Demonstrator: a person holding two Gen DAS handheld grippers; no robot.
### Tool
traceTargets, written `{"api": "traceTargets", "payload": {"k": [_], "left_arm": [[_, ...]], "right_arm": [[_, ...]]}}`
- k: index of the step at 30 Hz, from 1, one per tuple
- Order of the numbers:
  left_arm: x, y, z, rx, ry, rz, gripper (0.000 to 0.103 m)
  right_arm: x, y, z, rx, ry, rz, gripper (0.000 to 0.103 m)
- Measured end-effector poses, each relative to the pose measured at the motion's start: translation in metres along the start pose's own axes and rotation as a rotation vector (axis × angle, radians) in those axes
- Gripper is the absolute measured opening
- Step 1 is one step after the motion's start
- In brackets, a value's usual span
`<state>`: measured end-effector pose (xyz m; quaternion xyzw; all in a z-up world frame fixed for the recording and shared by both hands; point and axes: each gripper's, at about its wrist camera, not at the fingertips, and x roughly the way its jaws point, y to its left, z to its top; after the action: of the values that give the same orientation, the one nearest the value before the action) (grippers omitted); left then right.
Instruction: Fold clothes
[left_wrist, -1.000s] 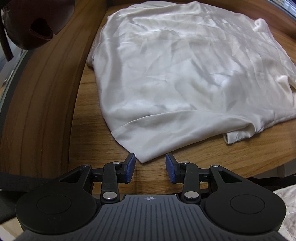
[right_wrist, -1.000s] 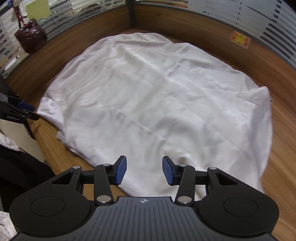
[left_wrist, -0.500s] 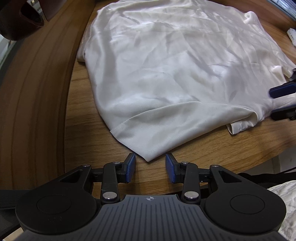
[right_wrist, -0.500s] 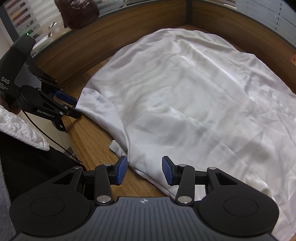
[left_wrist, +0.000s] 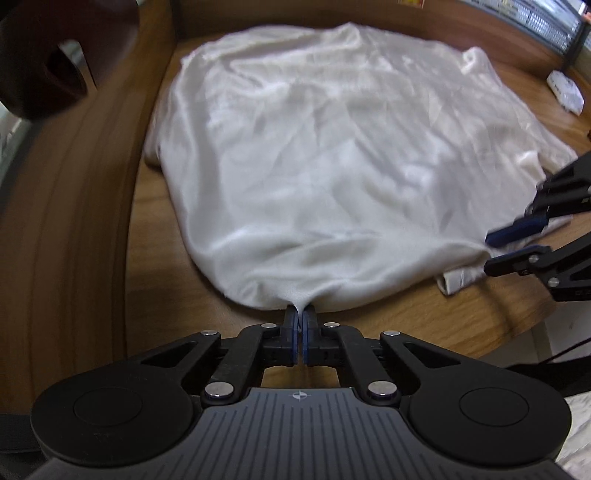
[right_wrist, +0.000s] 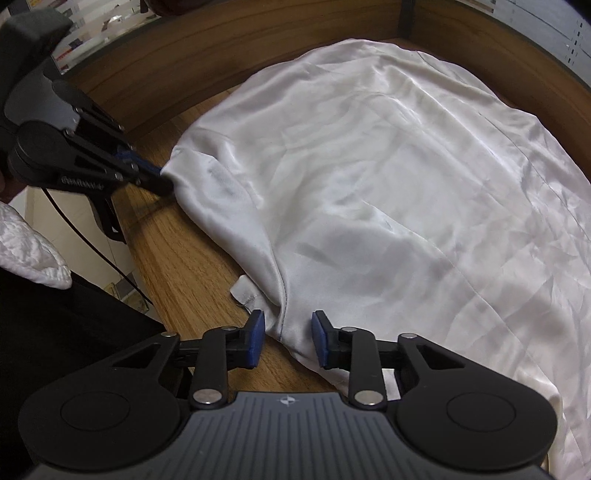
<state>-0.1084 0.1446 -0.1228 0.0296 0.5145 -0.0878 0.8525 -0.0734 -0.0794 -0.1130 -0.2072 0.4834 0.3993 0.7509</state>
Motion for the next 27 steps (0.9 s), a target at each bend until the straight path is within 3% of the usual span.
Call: {"api": "traceTargets", "payload": {"k": [7,14,21,23,27], "left_arm": [[-0.017,0.004,-0.005,0.009,-0.023,-0.04,0.002],[-0.03,0.005,0.01,0.03,-0.113,-0.038,0.002],[-0.02,-0.019,0.057,0.105,-0.266,0.055,0.003],[-0.011,-0.022,0.068,0.102,-0.266,0.089,0.004],[0.021,-0.027,0.095,0.096,-0.189,0.155,0.008]], "right_arm": [[-0.004,-0.005,-0.003,0.074,0.009,0.064,0.006],[-0.025,-0.018,0.002,0.124,-0.042,0.041,0.006],[-0.038,-0.055,0.025,0.186,-0.104,-0.028,0.006],[-0.033,-0.071,0.033,0.23,-0.107,-0.058,0.006],[-0.018,-0.1,0.041,0.312,-0.089,-0.112,0.013]]}}
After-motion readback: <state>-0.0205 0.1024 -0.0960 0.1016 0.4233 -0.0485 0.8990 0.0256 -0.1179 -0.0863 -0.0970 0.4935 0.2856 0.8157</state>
